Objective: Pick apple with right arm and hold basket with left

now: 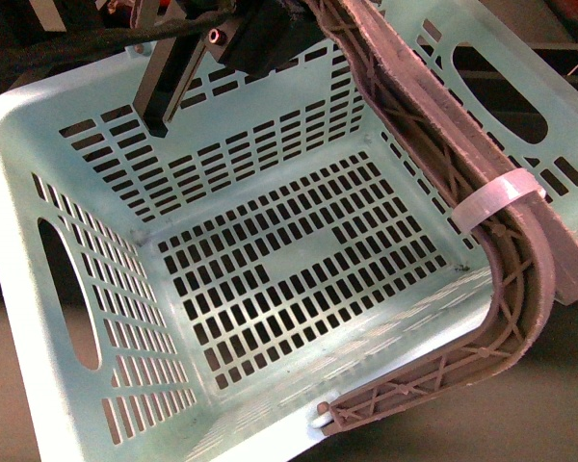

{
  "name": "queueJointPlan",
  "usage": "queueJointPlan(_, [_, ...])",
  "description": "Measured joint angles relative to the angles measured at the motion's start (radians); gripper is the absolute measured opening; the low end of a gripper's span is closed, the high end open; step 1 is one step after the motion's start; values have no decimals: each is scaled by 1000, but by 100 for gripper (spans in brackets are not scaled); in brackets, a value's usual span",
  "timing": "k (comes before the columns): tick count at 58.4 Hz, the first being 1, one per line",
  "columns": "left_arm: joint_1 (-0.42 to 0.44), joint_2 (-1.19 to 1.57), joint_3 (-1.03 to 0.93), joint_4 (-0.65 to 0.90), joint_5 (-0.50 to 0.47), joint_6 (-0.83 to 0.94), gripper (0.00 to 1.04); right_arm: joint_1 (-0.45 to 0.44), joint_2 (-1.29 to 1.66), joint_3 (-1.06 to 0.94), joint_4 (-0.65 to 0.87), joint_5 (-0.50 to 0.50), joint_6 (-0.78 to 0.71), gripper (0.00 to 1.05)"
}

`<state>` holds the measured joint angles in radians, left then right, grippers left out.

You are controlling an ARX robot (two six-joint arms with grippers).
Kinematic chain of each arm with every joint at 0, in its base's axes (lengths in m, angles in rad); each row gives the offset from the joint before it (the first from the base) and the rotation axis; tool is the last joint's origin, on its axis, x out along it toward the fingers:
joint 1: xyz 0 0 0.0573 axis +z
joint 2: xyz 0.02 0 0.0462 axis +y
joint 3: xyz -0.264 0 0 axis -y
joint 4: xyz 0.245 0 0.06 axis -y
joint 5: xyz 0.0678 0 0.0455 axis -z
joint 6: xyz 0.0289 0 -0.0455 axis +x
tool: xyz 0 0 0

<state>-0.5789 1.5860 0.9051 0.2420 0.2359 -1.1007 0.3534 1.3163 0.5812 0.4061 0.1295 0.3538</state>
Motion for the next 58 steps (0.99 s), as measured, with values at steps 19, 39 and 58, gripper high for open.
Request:
queueJointPlan(19, [0, 0, 0, 0, -1, 0, 6, 58, 75, 1, -16, 60, 46, 97])
queueJointPlan(39, [-1, 6, 0, -1, -3, 5, 6, -10, -249, -47, -212, 256, 15, 96])
queueJointPlan(58, [0, 6, 0, 0, 6, 4, 6, -124, -625, -402, 95, 92, -314, 47])
